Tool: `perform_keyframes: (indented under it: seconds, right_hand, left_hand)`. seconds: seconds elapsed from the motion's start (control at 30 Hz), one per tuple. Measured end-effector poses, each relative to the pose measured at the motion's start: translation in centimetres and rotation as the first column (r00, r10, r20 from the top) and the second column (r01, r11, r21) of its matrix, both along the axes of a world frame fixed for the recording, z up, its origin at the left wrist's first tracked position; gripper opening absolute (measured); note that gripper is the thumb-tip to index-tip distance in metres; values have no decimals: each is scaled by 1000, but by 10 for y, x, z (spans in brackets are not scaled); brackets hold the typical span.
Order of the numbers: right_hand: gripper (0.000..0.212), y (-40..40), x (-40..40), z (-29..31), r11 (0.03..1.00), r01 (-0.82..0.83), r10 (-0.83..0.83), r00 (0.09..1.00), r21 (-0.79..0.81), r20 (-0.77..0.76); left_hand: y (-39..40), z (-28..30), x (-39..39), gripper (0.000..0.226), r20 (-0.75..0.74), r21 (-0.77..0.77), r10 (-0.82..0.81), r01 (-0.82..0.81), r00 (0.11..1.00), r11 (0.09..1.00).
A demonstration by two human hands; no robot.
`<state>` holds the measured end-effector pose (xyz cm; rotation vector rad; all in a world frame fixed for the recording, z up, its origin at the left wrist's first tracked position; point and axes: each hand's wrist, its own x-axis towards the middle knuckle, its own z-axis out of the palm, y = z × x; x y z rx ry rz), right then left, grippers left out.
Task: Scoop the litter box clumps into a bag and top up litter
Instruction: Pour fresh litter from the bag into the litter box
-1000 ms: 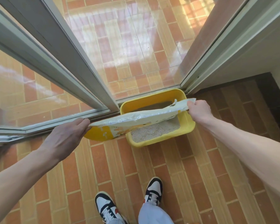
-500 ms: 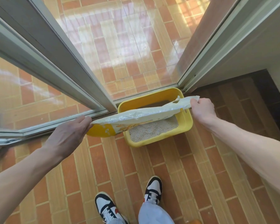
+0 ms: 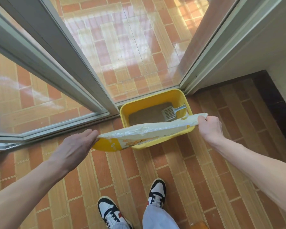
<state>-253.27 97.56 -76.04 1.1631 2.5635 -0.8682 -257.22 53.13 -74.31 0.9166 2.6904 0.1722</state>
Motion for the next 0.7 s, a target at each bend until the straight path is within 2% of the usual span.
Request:
perform_keyframes:
  seconds: [0.47, 0.7]
  right_hand:
    - [36, -6, 9, -6, 998, 27, -19, 991, -59, 134]
    - [31, -2, 1, -12, 997, 52, -43, 988, -59, 148]
  left_hand:
    - [-17, -7, 8, 36, 23, -24, -21, 21, 1000, 999]
    - [-10, -1, -2, 37, -12, 0, -50, 50, 999, 999]
